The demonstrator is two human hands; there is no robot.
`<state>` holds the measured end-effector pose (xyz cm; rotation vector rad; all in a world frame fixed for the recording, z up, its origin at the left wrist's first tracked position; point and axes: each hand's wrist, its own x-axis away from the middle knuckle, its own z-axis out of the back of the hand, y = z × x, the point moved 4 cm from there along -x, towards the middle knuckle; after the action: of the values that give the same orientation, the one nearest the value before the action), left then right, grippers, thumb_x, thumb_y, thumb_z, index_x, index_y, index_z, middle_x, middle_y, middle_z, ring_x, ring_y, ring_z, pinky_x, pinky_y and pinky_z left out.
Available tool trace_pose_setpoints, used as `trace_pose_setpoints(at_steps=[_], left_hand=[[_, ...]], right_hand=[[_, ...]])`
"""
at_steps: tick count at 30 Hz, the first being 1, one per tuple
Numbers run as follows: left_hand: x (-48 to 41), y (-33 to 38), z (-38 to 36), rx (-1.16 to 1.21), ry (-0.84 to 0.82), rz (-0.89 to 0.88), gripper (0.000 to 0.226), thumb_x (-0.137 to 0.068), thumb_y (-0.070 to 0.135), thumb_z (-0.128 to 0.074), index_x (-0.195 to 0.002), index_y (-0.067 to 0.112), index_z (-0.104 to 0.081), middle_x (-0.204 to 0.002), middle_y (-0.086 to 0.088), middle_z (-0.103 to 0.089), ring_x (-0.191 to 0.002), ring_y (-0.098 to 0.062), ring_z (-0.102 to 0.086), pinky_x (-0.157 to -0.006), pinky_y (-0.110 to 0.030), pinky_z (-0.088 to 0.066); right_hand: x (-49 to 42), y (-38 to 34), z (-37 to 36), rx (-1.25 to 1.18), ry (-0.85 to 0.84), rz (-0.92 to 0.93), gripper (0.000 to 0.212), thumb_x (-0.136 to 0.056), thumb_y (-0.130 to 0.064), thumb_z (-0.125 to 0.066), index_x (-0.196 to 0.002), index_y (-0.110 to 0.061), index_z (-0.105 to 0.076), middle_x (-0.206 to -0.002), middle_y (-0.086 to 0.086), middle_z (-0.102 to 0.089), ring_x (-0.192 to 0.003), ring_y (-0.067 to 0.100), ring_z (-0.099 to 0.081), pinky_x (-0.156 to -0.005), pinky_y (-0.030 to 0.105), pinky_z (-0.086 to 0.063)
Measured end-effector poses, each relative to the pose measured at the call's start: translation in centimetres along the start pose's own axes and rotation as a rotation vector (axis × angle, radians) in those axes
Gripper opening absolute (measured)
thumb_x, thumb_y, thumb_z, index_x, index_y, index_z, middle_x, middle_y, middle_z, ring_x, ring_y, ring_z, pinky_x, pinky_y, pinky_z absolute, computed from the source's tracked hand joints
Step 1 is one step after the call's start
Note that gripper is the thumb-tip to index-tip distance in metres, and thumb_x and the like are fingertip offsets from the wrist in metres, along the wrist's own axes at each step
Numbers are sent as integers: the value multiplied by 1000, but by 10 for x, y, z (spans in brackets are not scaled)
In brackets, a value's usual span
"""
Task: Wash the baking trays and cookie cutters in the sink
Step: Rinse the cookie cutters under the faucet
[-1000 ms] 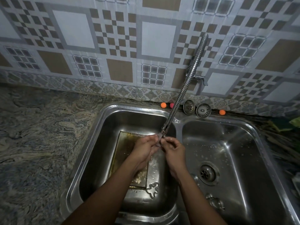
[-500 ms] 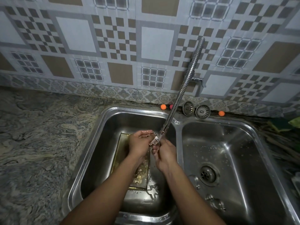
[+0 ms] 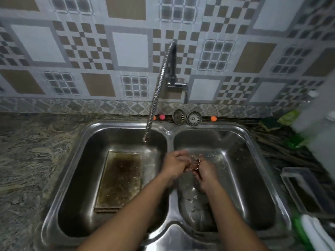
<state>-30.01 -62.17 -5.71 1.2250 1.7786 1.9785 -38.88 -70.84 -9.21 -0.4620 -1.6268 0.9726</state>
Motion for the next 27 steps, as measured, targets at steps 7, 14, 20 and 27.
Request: trace_pose_setpoints(at_steps=[7,14,20,27], left_hand=[[-1,-45,-111,24,-30,135,17,-87,-4,-67,-82,12,-68,-70,-3,-68,-44,-4,-58,-44,-18,-49],[-17,-99,-166,-200,-55,155,26,-84,5,-70,-63,19,-70,-53,-1,-64,-52,-19,-58,-54,-31,-49],[-27,-160,-189,-353,-309,258,24,-77,-2,-62,-72,17,-74,-70,-2,-72,-71,-22,-65,-65,-40,-54],[-29,-180,-202,-688,-509,485,24,-95,11,-43,-93,7,-66,-64,-8,-61,-50,-20,-57,-41,-29,-47]], right_hand=[[-12,-27,130,371,106,217,37,-100,-32,-48,-80,-11,-73,-84,11,-74,-79,25,-68,-78,41,-53],[-36,-10,196,630,73,288,42,-84,-39,-63,-75,0,-71,-67,19,-68,-61,21,-59,-64,50,-53],[-63,11,212,1064,40,163,22,-94,-8,-53,-99,0,-73,-93,10,-71,-81,20,-64,-61,11,-39],[-103,56,224,1294,-105,-109,27,-94,-15,-50,-108,3,-65,-111,19,-67,-105,30,-64,-69,22,-35]])
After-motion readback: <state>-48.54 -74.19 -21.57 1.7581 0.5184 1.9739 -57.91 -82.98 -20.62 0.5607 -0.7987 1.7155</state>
